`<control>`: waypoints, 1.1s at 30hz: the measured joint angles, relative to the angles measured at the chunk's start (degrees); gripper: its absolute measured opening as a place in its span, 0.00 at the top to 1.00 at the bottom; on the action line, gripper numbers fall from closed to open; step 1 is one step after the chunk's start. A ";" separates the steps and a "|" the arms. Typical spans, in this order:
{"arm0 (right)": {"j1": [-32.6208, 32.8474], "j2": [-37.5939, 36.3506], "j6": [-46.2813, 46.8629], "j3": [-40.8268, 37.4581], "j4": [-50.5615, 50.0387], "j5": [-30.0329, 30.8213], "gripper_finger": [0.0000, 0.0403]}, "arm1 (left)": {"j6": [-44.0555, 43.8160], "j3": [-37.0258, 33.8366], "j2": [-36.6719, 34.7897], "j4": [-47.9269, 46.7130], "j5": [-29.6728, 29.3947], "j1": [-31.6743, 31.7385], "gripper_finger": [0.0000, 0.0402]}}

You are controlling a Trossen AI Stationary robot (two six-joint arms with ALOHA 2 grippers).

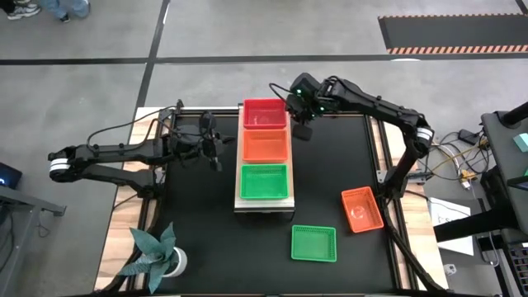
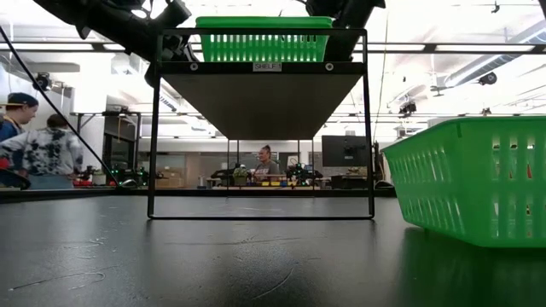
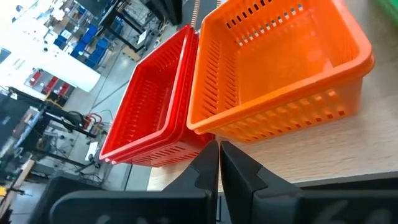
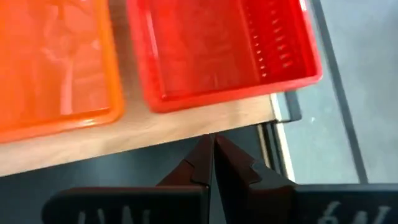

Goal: Stack baskets on shelf by color
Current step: Stack the orange bin on the orange bins on the shelf

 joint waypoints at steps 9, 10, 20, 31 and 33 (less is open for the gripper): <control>7.33 -2.87 6.09 -0.19 -6.64 0.00 0.98 | -3.11 -0.02 -0.76 -0.18 -0.02 -0.75 1.00; 8.55 -3.15 6.83 -0.30 -7.08 0.00 0.98 | -3.14 -0.02 -1.02 -0.14 -0.02 -1.05 1.00; 19.86 -7.40 19.37 -2.20 -10.38 0.99 0.98 | -10.60 -0.34 -4.01 -0.14 0.00 -5.87 1.00; 32.45 -11.57 41.99 -9.46 -14.77 1.41 0.98 | -10.74 -0.39 -4.49 -0.08 0.00 -10.59 1.00; 34.63 -12.21 44.83 -11.21 -14.19 1.51 0.98 | -10.79 -0.44 -4.56 -0.08 0.00 -10.93 1.00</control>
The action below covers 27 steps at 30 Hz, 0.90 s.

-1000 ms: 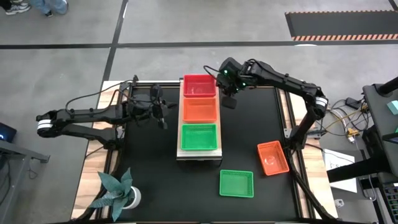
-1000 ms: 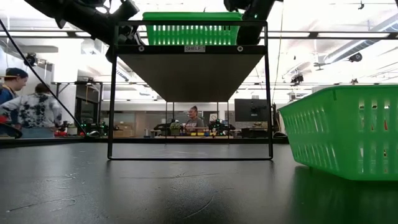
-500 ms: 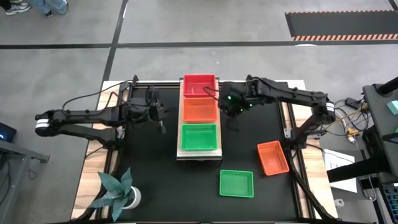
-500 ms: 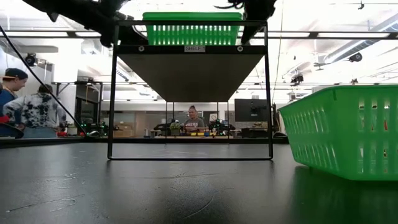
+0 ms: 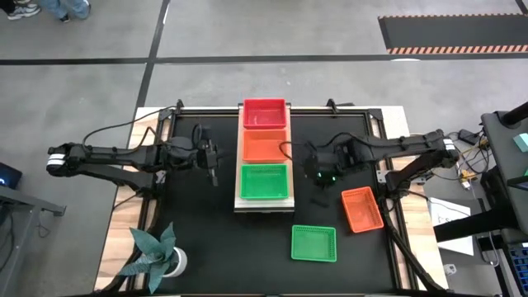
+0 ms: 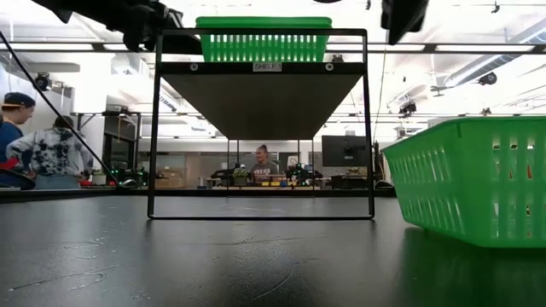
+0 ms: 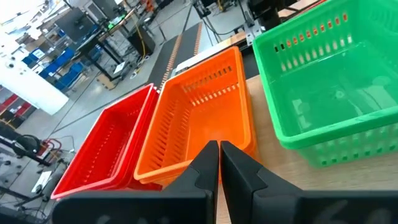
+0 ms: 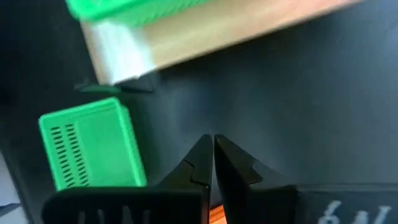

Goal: Stack baskets on shelf by color
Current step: Stack the orange bin on the orange bins on the shelf

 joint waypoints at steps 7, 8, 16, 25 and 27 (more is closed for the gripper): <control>9.35 -2.19 14.11 -8.49 1.17 6.05 0.98 | -0.09 -0.33 0.11 -0.03 -0.02 -0.41 1.00; 10.88 -2.64 16.76 -9.95 2.09 6.25 0.98 | -0.06 -0.33 0.11 0.01 -0.01 -0.41 1.00; 20.85 -4.70 45.24 -19.91 4.07 6.34 0.98 | 0.25 -0.26 -0.32 -0.03 -0.04 -0.37 1.00; 26.12 -4.17 64.98 -21.55 3.01 -0.77 0.87 | 0.50 -0.28 -0.46 0.02 -1.64 -0.37 1.00; 26.26 -3.97 67.21 -21.55 3.02 -0.79 0.81 | 0.50 -0.28 -0.46 0.02 -1.67 -0.37 1.00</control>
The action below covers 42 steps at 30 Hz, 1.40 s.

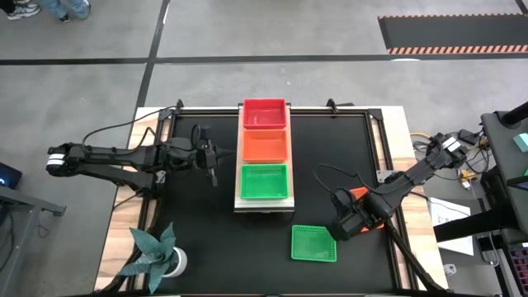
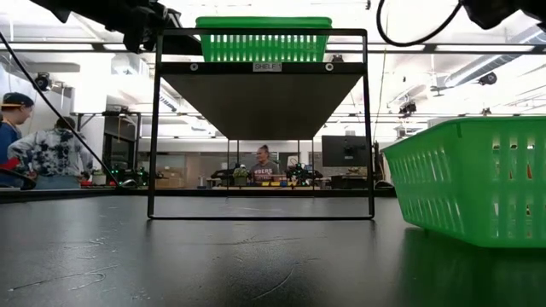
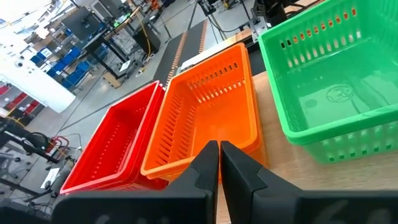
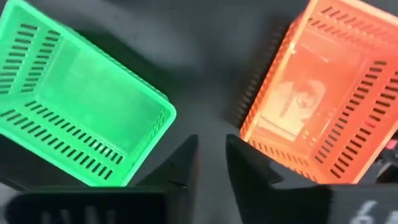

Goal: Stack baskets on shelf by color
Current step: Stack the orange bin on the orange bins on the shelf

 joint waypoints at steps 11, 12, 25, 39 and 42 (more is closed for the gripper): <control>-0.02 0.14 4.10 -3.50 0.49 0.10 0.52 | 0.11 -0.02 0.04 -0.45 -0.07 0.00 1.00; -0.02 0.14 4.87 -4.32 0.46 0.09 0.50 | 0.13 -0.02 0.04 -0.49 -0.07 0.00 1.00; -0.04 0.14 7.20 -13.67 9.24 0.02 0.51 | 0.20 -0.04 0.02 -0.53 -0.10 0.00 1.00; -0.09 0.16 7.22 -18.16 13.43 0.13 0.70 | 0.22 -0.04 0.02 -0.55 -0.10 0.00 1.00; -0.14 0.16 7.22 -18.29 13.99 0.15 0.77 | 0.28 -0.04 0.02 -0.55 -0.10 0.00 1.00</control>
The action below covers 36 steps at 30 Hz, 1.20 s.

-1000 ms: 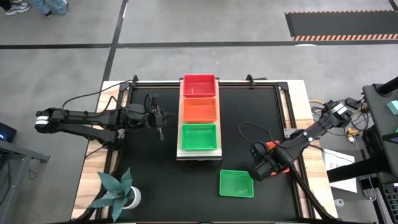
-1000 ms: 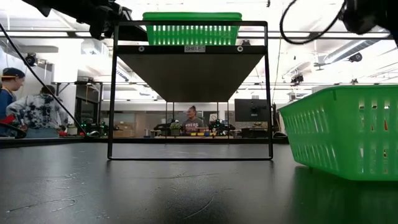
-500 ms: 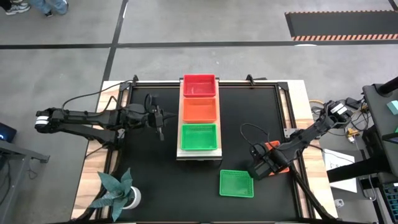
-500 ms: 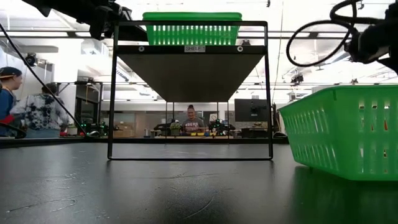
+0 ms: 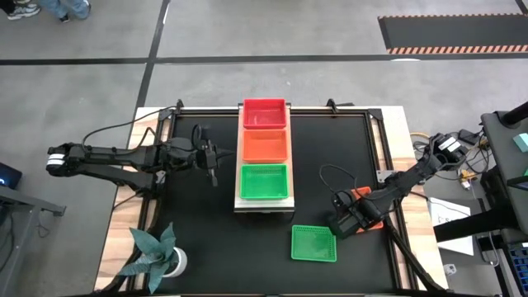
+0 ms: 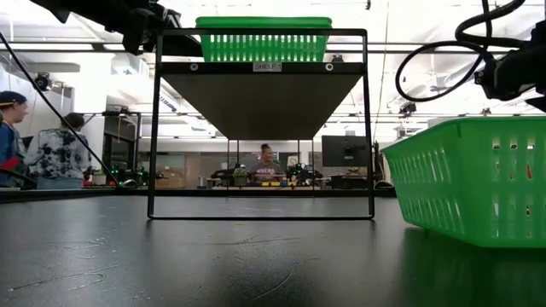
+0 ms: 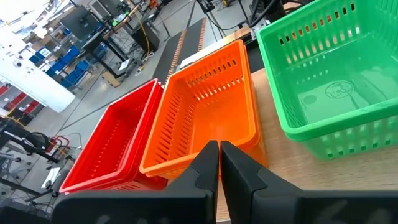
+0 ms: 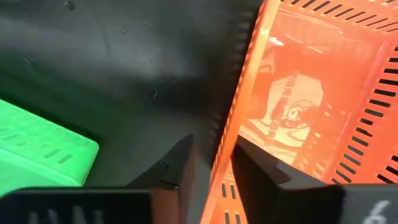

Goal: Stack baskets on shelf by color
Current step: Stack the orange bin on the orange bins on the shelf

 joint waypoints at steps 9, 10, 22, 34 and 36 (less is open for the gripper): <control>-0.08 0.00 -0.02 0.15 0.12 0.54 0.97 | 1.12 0.00 0.00 0.00 0.00 0.00 1.00; -0.08 0.00 -0.05 0.15 0.10 0.56 0.97 | 1.12 0.00 0.00 0.00 0.00 0.00 1.00; -2.87 -1.86 -5.37 4.33 -11.27 1.50 0.98 | 2.95 0.08 -0.02 0.00 0.00 0.00 1.00; -12.72 -1.90 -31.04 22.33 -26.70 17.73 0.98 | 2.95 0.22 -0.04 0.04 0.00 0.00 1.00; -14.73 -1.90 -37.49 25.02 -26.62 19.09 0.98 | 2.89 0.22 -0.04 0.00 0.00 0.00 1.00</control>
